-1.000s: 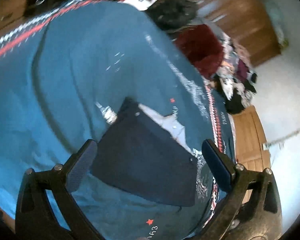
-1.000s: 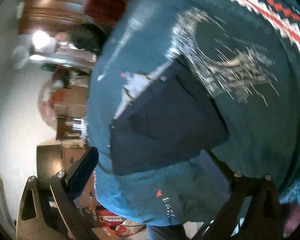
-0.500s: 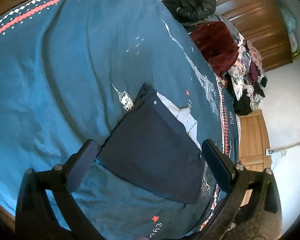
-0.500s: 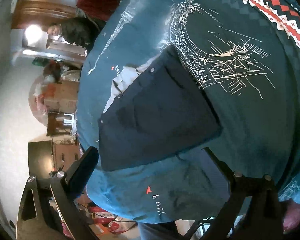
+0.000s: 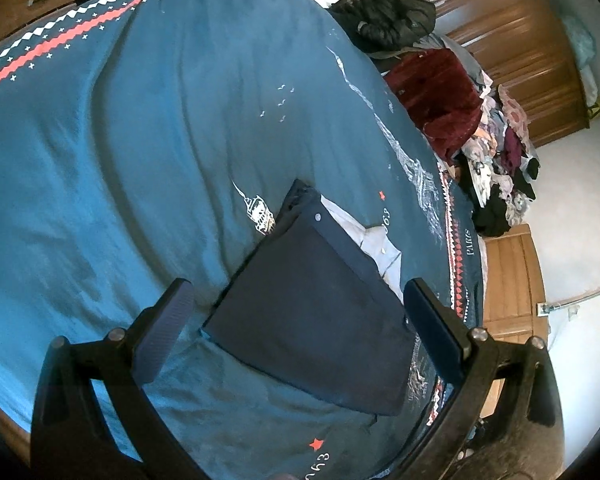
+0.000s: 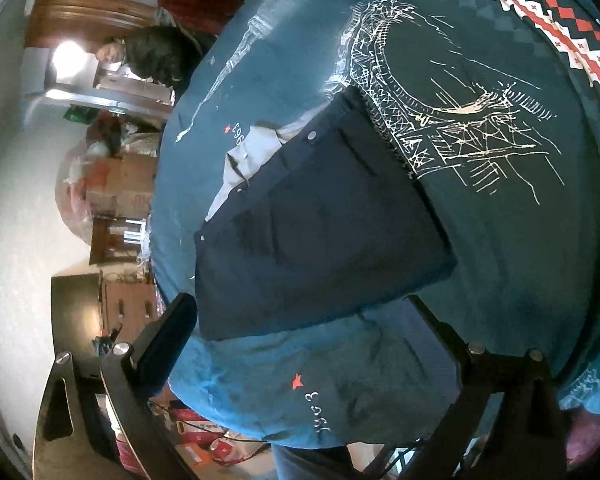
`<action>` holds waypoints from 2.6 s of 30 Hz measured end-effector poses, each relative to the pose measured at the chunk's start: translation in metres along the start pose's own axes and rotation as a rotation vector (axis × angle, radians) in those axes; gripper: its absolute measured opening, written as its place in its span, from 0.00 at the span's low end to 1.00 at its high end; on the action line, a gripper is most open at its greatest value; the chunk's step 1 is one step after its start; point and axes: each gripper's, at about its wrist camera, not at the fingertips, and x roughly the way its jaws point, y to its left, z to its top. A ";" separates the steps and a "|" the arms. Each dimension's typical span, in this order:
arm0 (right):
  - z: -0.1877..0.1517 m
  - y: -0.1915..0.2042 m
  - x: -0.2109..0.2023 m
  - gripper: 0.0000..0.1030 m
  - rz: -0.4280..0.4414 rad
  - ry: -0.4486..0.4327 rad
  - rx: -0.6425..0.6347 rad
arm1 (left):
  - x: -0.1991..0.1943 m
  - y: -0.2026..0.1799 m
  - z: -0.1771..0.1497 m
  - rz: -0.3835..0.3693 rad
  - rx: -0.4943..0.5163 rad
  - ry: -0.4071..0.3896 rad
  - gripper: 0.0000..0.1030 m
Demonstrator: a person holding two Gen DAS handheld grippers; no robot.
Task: Fold large clothes
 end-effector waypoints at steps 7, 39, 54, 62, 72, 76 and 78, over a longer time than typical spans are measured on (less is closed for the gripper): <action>-0.005 -0.006 -0.009 1.00 -0.011 -0.042 -0.006 | 0.031 -0.027 -0.025 -0.002 0.148 0.057 0.99; -0.160 0.062 0.084 0.97 -0.224 -0.148 -0.661 | 0.118 0.063 -0.110 -0.039 0.183 -0.089 0.82; 0.039 0.094 0.218 0.92 -0.221 0.140 -0.247 | 0.134 0.046 -0.102 0.091 0.164 -0.049 0.87; 0.051 0.105 0.220 0.92 -0.236 0.128 -0.271 | 0.135 0.045 -0.099 0.072 0.147 -0.055 0.90; 0.042 0.118 0.217 0.92 -0.248 0.104 -0.348 | 0.136 0.041 -0.104 0.072 0.178 -0.089 0.94; 0.036 0.115 0.198 0.89 -0.254 0.019 -0.377 | 0.135 0.040 -0.108 0.074 0.207 -0.106 0.95; 0.031 0.095 0.158 0.79 -0.197 -0.076 -0.316 | 0.136 0.038 -0.112 0.076 0.233 -0.123 0.96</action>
